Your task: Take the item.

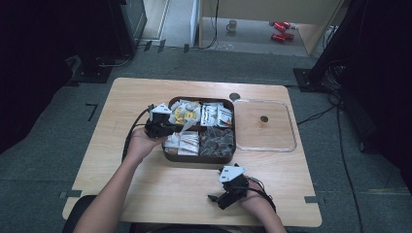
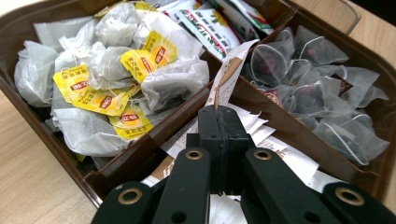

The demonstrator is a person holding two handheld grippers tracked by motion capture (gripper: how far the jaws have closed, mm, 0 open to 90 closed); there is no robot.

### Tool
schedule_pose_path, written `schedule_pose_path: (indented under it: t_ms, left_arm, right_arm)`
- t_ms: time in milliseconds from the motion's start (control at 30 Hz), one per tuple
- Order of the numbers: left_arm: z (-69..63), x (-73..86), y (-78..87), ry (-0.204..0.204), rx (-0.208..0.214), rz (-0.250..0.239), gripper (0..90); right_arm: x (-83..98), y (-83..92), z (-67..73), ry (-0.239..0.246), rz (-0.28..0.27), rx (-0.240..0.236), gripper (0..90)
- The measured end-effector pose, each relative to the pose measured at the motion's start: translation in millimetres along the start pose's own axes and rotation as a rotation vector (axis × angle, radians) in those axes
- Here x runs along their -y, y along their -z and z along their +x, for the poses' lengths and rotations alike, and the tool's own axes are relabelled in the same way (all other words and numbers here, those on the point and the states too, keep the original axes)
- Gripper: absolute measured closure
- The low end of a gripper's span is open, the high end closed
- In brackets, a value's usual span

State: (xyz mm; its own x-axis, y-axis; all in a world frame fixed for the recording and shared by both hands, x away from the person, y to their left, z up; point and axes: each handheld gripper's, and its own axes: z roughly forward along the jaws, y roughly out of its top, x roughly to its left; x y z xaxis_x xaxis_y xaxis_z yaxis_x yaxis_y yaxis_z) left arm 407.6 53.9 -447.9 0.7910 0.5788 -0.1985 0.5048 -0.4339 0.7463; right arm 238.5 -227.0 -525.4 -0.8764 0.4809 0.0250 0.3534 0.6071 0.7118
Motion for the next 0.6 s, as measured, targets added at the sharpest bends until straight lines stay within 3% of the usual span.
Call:
schedule_pose_path:
  t_ms: [233, 600]
  left_arm:
    - [1.3, -1.8, 7.9, 0.025, 0.028, -0.004, 90.0]
    - [4.0, -2.0, 27.2, 0.04, 0.018, -0.038, 90.0]
  right_arm:
    - [0.0, 0.0, -0.1, 0.0, 0.0, 0.0, 0.0]
    - [0.0, 0.0, -0.1, 0.0, 0.0, 0.0, 0.0]
